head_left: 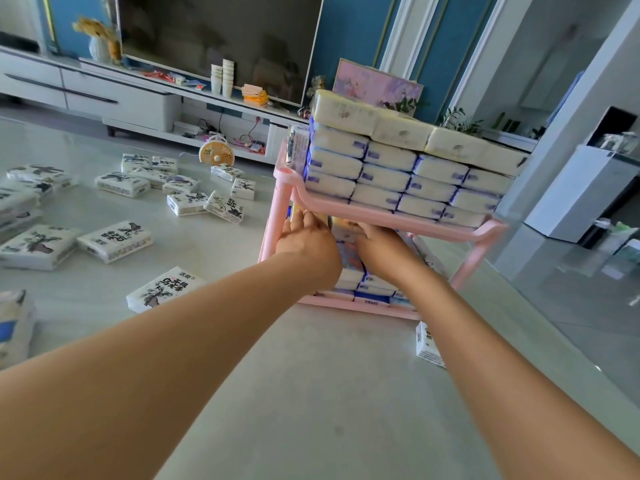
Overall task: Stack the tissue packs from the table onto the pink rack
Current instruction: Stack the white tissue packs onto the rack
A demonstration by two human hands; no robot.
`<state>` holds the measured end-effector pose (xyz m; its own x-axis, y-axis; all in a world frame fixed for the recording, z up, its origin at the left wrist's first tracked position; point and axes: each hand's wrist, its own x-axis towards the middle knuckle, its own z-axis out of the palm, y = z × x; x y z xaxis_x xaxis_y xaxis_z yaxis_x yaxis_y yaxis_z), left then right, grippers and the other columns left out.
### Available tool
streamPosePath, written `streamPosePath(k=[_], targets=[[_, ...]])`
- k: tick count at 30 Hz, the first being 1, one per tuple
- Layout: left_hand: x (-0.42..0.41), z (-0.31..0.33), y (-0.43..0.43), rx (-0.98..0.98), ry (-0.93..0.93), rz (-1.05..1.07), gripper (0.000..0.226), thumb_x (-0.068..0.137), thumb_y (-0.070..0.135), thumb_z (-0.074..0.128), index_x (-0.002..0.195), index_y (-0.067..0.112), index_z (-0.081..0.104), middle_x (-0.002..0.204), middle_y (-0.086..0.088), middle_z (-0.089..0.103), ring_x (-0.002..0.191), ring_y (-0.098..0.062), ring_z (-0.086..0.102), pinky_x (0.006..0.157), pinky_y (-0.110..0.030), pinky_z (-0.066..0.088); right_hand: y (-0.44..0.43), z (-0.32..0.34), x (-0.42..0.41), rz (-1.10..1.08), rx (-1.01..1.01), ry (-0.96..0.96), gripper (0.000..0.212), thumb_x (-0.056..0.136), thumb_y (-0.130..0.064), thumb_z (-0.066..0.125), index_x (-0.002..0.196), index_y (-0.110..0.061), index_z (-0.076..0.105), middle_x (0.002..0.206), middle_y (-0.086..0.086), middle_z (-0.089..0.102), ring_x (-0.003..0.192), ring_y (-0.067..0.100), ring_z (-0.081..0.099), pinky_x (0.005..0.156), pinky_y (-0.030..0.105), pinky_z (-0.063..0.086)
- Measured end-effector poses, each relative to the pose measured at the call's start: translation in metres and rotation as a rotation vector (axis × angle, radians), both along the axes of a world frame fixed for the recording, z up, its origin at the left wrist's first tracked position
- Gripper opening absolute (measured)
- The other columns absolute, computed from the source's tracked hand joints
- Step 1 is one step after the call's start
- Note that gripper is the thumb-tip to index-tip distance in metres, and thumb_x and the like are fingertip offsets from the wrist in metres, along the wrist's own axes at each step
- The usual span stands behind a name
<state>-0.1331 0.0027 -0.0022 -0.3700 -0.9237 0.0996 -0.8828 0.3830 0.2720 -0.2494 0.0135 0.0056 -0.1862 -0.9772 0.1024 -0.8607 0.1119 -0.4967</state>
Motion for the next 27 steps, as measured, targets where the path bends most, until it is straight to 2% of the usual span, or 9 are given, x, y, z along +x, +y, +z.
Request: streamPosePath(k=[6, 10, 13, 15, 17, 20, 23, 25, 27], targets=[[0.000, 0.000, -0.002, -0.010, -0.028, -0.024, 0.066, 0.088, 0.008, 0.044, 0.145, 0.002, 0.012, 0.155, -0.010, 0.003, 0.144, -0.027, -0.001, 0.118, -0.038, 0.009, -0.010, -0.007, -0.003, 0.032, -0.033, 0.012, 0.030, 0.097, -0.015, 0.031, 0.121, -0.011, 0.049, 0.106, 0.017, 0.061, 0.097, 0.030, 0.058, 0.087, 0.042, 0.049], [0.005, -0.001, 0.010, -0.180, 0.089, -0.058, 0.063, 0.086, 0.006, 0.044, 0.143, 0.004, 0.018, 0.151, -0.011, 0.016, 0.141, -0.029, 0.013, 0.113, -0.034, 0.020, -0.001, -0.014, -0.008, 0.076, -0.183, -0.033, 0.030, 0.090, -0.002, 0.036, 0.111, -0.017, 0.050, 0.083, 0.006, 0.056, 0.076, 0.020, 0.053, 0.066, 0.034, 0.044], [0.014, -0.016, 0.042, -0.327, 0.246, -0.195, 0.047, 0.082, 0.000, 0.044, 0.128, 0.004, 0.045, 0.140, -0.013, 0.039, 0.131, -0.028, 0.036, 0.103, -0.031, 0.032, 0.047, -0.026, -0.005, 0.120, -0.378, -0.106, 0.044, 0.087, 0.004, 0.039, 0.121, -0.022, 0.053, 0.102, -0.014, 0.053, 0.096, 0.003, 0.051, 0.085, 0.006, 0.036], [0.030, -0.035, 0.067, -0.395, 0.319, -0.298, 0.036, 0.074, 0.004, 0.044, 0.104, 0.010, 0.063, 0.117, -0.009, 0.059, 0.107, -0.025, 0.056, 0.088, -0.029, 0.043, 0.086, -0.040, -0.011, 0.086, -0.503, -0.067, 0.043, 0.081, -0.002, 0.040, 0.118, -0.015, 0.058, 0.113, -0.010, 0.055, 0.110, 0.005, 0.049, 0.091, 0.005, 0.032], [0.054, -0.057, 0.080, -0.390, 0.376, -0.332, 0.034, 0.070, 0.014, 0.039, 0.094, 0.016, 0.063, 0.102, -0.002, 0.063, 0.094, -0.018, 0.054, 0.082, -0.024, 0.039, 0.117, -0.057, -0.029, 0.025, -0.543, -0.014, 0.041, 0.073, -0.005, 0.043, 0.108, -0.018, 0.061, 0.104, -0.007, 0.058, 0.102, 0.011, 0.053, 0.088, 0.009, 0.035], [0.098, -0.077, 0.077, -0.400, 0.335, -0.217, 0.034, 0.073, 0.027, 0.040, 0.102, 0.019, 0.057, 0.109, -0.006, 0.062, 0.101, -0.021, 0.054, 0.088, -0.030, 0.040, 0.150, -0.069, -0.060, -0.083, -0.419, 0.055, 0.041, 0.070, -0.007, 0.049, 0.108, -0.020, 0.057, 0.103, -0.003, 0.058, 0.101, 0.022, 0.053, 0.083, 0.011, 0.031], [0.130, -0.076, 0.058, -0.300, 0.183, 0.059, 0.041, 0.079, 0.031, 0.057, 0.115, 0.012, 0.057, 0.123, -0.017, 0.055, 0.109, -0.041, 0.054, 0.090, -0.052, 0.043, 0.163, -0.077, -0.084, -0.157, -0.167, 0.180, 0.056, 0.077, -0.005, 0.061, 0.131, -0.012, 0.045, 0.127, 0.006, 0.052, 0.119, 0.027, 0.044, 0.095, 0.022, 0.029], [0.139, -0.066, 0.055, -0.156, 0.067, 0.219, 0.057, 0.083, 0.036, 0.063, 0.130, 0.009, 0.046, 0.137, -0.018, 0.042, 0.125, -0.040, 0.040, 0.101, -0.049, 0.032, 0.163, -0.080, -0.088, -0.143, -0.050, 0.133, 0.065, 0.082, -0.008, 0.060, 0.140, -0.015, 0.034, 0.139, 0.002, 0.042, 0.128, 0.021, 0.037, 0.105, 0.025, 0.024], [0.140, -0.061, 0.056, -0.100, -0.011, 0.291, 0.066, 0.085, 0.047, 0.055, 0.137, 0.012, 0.033, 0.140, -0.012, 0.036, 0.130, -0.032, 0.033, 0.103, -0.042, 0.029, 0.159, -0.080, -0.088, -0.133, -0.049, 0.101, 0.062, 0.082, -0.007, 0.059, 0.139, -0.016, 0.036, 0.137, 0.002, 0.042, 0.128, 0.020, 0.037, 0.104, 0.022, 0.024]])
